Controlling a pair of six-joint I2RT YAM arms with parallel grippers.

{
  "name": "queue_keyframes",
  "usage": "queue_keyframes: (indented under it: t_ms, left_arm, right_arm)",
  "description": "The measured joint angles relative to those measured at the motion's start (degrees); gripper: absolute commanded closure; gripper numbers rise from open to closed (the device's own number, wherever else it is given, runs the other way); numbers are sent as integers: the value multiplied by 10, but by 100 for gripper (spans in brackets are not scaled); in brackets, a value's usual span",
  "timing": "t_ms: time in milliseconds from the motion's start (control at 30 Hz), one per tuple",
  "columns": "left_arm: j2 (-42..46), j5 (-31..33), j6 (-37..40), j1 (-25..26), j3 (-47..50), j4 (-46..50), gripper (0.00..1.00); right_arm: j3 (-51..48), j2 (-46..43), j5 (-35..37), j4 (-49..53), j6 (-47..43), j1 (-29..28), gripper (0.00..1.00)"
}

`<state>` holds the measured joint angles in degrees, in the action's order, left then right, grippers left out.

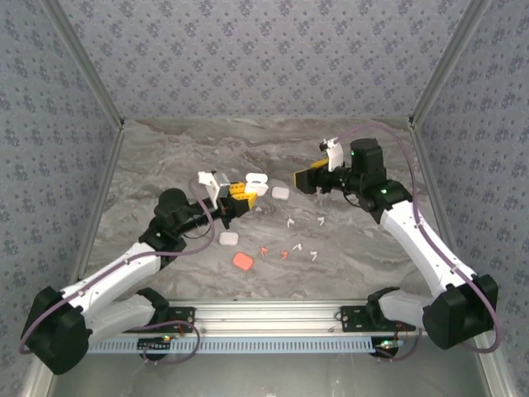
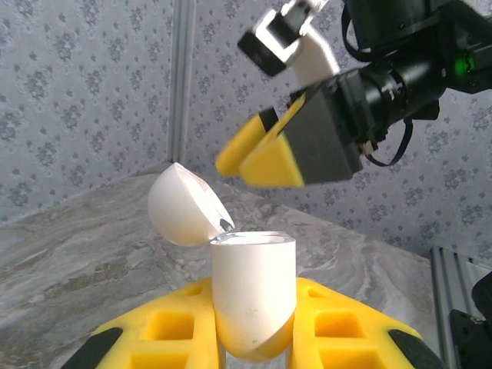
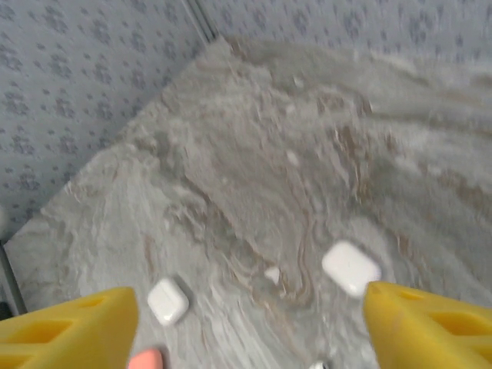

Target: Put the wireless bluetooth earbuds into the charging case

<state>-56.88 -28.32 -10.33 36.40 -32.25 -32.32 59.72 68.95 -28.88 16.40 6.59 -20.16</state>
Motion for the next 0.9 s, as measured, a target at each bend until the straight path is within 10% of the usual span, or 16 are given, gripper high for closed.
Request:
queue_keyframes:
  t_ms: [900]
  left_arm:
    - [25, 22, 14, 0, 6, 34, 100]
  right_arm:
    - [-12, 315, 79, 16, -13, -76, 50]
